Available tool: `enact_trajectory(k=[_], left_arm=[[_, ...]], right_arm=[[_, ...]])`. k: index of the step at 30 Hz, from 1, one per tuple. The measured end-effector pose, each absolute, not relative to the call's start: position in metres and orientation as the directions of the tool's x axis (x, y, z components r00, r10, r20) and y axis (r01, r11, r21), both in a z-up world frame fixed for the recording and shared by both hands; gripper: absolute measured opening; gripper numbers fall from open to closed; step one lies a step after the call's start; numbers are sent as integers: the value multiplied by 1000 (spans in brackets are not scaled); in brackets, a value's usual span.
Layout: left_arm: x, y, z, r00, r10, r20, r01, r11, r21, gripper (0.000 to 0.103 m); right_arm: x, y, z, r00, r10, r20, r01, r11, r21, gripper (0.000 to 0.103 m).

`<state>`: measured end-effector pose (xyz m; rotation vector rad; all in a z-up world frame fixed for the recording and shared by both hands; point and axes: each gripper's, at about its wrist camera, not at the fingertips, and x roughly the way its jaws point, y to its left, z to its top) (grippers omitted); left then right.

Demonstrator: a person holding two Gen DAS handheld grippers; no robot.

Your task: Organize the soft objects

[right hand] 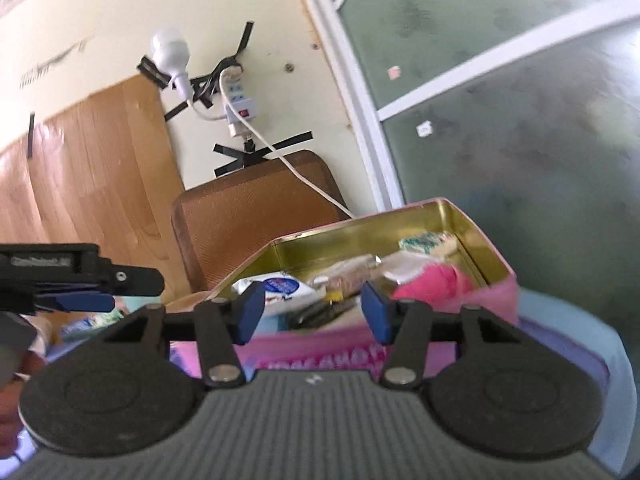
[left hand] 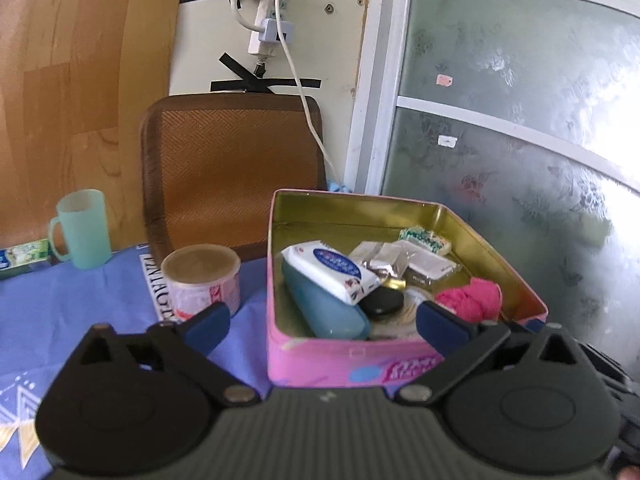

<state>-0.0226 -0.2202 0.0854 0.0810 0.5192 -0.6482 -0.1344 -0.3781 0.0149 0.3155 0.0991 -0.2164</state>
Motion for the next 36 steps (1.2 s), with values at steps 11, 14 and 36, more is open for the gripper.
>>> enact_trajectory(k=[11, 14, 36], left_arm=[[-59, -207, 80, 694, -481, -535, 559, 829, -19, 103], [-65, -200, 79, 720, -449, -530, 534, 845, 9, 103], [-80, -175, 42, 731, -305, -610, 459, 882, 109, 103]], right_arm=[[-171, -363, 14, 973, -111, -204, 196, 865, 462, 66], [-175, -355, 15, 973, -91, -214, 187, 852, 489, 69], [-171, -340, 5, 969, -35, -245, 159, 846, 508, 71]])
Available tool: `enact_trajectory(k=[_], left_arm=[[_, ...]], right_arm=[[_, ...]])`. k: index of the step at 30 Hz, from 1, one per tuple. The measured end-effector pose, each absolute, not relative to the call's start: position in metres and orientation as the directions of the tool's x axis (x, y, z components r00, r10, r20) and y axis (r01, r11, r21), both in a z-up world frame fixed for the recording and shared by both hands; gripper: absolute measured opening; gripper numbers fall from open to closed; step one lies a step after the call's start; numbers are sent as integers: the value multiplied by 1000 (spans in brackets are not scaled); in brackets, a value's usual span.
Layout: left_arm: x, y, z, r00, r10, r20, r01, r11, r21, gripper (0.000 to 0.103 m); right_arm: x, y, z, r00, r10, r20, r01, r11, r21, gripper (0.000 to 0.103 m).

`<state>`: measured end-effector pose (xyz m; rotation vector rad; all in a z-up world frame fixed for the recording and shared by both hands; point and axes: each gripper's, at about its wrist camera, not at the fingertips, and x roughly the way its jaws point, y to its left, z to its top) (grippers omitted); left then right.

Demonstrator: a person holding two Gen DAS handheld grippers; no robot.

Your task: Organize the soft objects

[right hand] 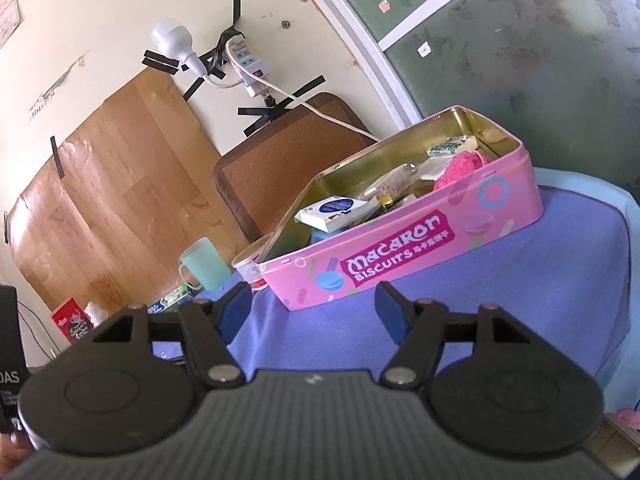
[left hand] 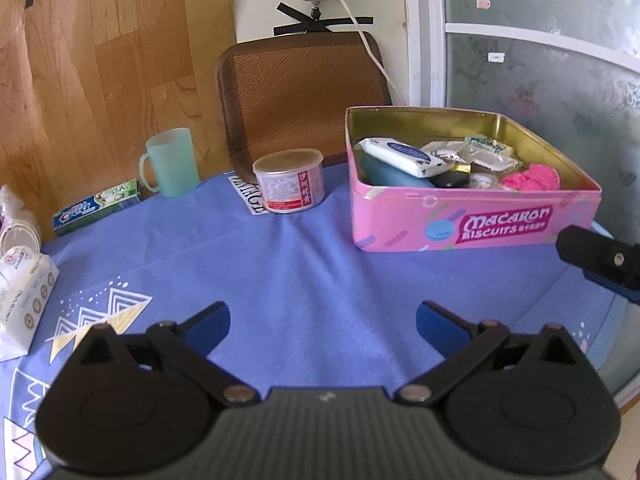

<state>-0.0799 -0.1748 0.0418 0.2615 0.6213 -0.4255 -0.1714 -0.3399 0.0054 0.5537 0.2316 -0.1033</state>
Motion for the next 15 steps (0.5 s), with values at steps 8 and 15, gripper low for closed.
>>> enact_trajectory(k=[8, 15], left_arm=[[-84, -178, 42, 738, -282, -613, 457, 877, 147, 103], [-87, -176, 43, 733, -285, -618, 461, 876, 143, 103]], right_arm=[[-172, -340, 7, 969, -39, -244, 162, 846, 508, 71], [-175, -343, 6, 969, -45, -244, 168, 843, 511, 71]])
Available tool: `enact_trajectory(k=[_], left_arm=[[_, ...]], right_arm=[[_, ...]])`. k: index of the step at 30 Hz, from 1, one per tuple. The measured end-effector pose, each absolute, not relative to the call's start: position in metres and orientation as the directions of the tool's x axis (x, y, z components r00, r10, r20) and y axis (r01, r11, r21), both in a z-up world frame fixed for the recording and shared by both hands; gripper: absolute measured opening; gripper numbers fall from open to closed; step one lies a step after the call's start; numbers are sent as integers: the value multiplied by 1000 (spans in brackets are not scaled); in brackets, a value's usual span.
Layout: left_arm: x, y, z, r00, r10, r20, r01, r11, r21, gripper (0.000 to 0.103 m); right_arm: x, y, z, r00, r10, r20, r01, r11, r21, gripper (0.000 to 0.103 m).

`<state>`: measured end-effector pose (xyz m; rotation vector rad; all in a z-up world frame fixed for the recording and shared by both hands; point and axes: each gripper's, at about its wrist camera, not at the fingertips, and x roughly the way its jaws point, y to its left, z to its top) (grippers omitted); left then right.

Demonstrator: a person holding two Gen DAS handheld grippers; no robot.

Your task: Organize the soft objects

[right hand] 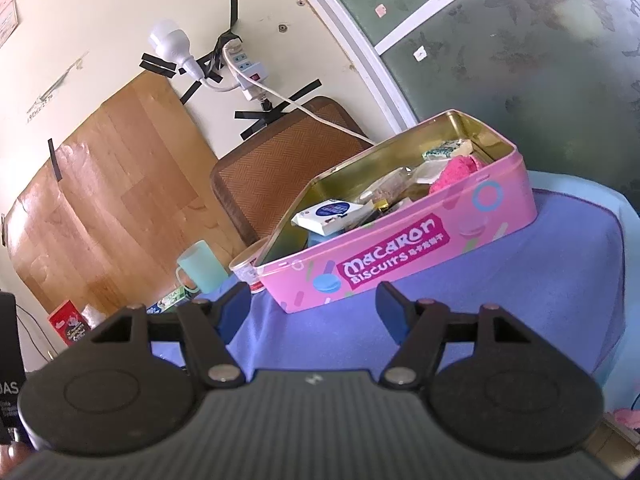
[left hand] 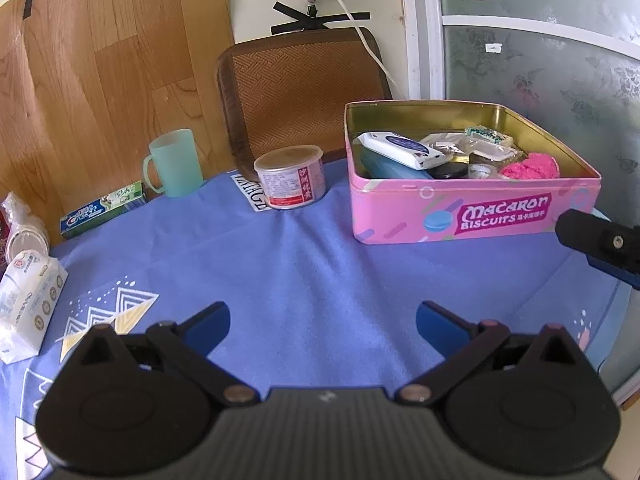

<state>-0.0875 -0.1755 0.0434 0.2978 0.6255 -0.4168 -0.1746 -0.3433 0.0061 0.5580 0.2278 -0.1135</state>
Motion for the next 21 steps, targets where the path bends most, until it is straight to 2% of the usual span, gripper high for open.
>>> enact_trajectory(k=[21], left_arm=[[-89, -172, 43, 726, -297, -620, 486, 860, 157, 103]], right_arm=[[-176, -349, 1, 965, -42, -257, 176, 833, 524, 72]])
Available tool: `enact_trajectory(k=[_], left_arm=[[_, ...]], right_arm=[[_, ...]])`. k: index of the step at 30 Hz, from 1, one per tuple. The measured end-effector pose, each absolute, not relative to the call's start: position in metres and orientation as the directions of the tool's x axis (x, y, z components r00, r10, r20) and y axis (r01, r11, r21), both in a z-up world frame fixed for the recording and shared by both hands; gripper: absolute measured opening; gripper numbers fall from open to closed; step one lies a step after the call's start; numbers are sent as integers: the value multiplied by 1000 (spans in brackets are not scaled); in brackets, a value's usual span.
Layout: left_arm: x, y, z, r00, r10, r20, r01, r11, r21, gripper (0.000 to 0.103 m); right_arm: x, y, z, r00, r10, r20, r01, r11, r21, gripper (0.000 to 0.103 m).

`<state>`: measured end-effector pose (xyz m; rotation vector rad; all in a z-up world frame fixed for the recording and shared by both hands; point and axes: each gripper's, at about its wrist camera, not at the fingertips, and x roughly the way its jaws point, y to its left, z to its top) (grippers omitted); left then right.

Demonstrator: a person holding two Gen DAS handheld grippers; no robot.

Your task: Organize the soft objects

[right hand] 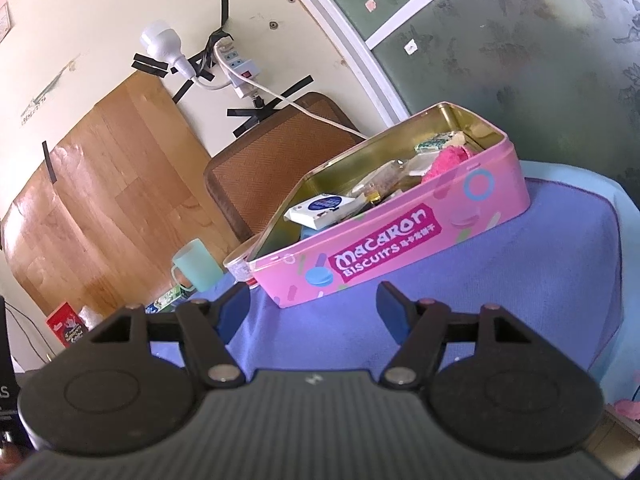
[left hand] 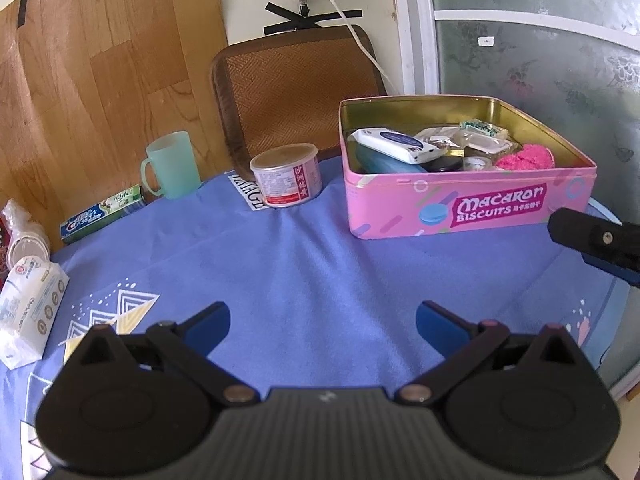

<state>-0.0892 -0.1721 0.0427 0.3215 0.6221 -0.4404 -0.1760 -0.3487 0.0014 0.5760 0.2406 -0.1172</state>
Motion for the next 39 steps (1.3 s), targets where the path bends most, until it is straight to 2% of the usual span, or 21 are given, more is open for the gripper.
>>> enact_trajectory(k=[29, 39], left_arm=[[-108, -174, 50, 751, -324, -575, 495, 853, 165, 103], [-110, -176, 50, 741, -332, -583, 509, 845, 165, 103]], right_arm=[[-189, -355, 3, 972, -72, -226, 184, 831, 525, 72], [-192, -356, 3, 972, -84, -217, 189, 831, 523, 72]])
